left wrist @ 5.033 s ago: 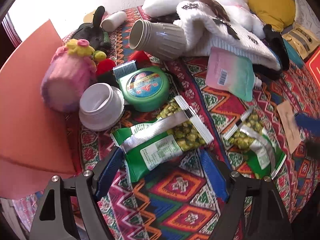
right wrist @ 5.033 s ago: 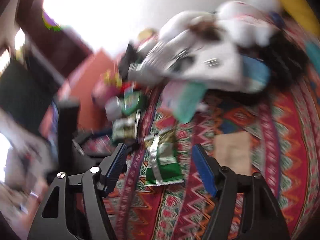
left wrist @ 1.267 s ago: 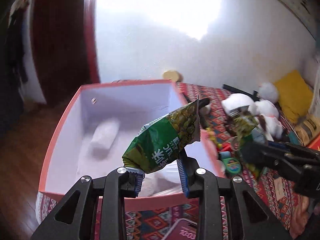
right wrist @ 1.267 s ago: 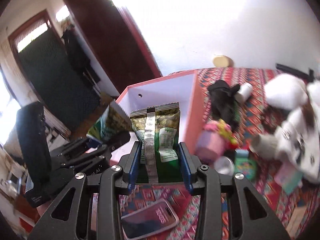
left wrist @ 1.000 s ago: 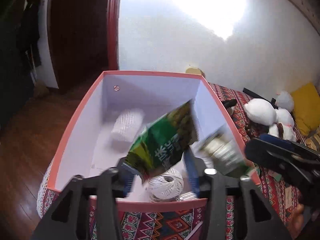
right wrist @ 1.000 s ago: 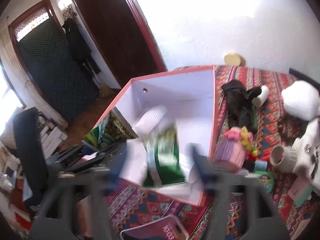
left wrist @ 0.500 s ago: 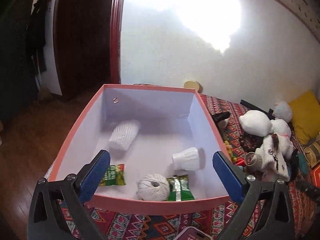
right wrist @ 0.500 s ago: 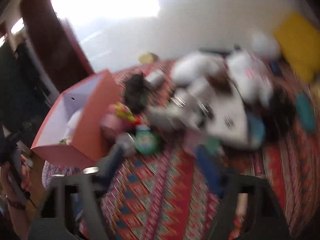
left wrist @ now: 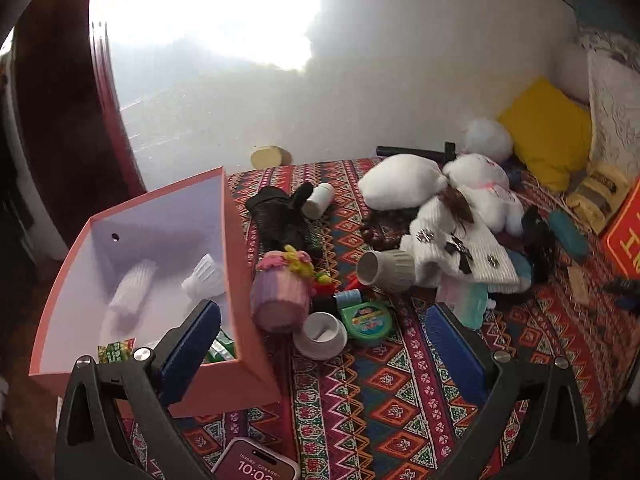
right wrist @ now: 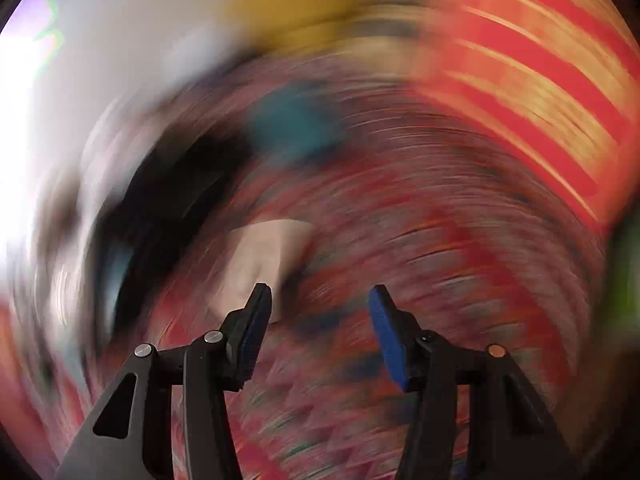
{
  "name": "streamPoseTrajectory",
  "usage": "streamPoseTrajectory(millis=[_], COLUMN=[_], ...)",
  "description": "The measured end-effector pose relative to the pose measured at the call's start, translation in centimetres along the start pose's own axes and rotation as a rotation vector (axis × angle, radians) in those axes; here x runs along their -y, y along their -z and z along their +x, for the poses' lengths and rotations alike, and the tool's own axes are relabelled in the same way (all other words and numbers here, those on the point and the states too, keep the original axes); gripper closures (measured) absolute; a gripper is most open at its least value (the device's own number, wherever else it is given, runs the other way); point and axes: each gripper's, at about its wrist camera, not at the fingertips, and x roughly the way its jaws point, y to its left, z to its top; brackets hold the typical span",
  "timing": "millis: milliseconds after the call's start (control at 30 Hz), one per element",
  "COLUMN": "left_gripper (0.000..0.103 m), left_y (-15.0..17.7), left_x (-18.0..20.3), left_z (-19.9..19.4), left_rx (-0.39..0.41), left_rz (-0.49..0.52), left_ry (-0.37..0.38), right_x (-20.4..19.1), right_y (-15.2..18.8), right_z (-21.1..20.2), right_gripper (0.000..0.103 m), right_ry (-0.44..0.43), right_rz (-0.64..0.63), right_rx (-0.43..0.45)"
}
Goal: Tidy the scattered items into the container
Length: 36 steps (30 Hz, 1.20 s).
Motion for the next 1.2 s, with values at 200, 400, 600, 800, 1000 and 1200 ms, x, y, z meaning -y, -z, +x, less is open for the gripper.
streamPoseTrajectory(millis=[200,400,600,800,1000,1200], left_gripper=[0.000,0.000,0.000,0.000,0.000,0.000], left_y=[-0.2,0.2,1.2,1.9,-4.1,-11.3], left_x=[3.8,5.2,8.3,7.2,2.4,-0.4], left_z=[2.0,5.7,9.8,12.0,10.5,19.7], left_rx=[-0.040,-0.173,-0.292,-0.339,-0.203,-0.339], left_rz=[0.084,-0.039,-0.057,-0.184,-0.288,-0.254], left_ry=[0.009,0.203,0.253,0.296,0.178,-0.141], right_x=[-5.8,-6.9,-6.4,-6.6,-5.5,-5.3], right_y=[0.9,1.4,-0.9,-1.4,-2.6,-4.9], right_z=[0.6,7.1,12.1,13.6,10.9,7.7], right_gripper=[0.048,0.018,0.012,0.086,0.087,0.087], right_ry=[-0.657,-0.680,-0.755,-0.879,-1.018,-1.107], right_rz=[-0.026,0.237,0.403,0.471,0.527,0.478], right_rx=[-0.233,-0.355,-0.359,-0.442,-0.417,-0.355])
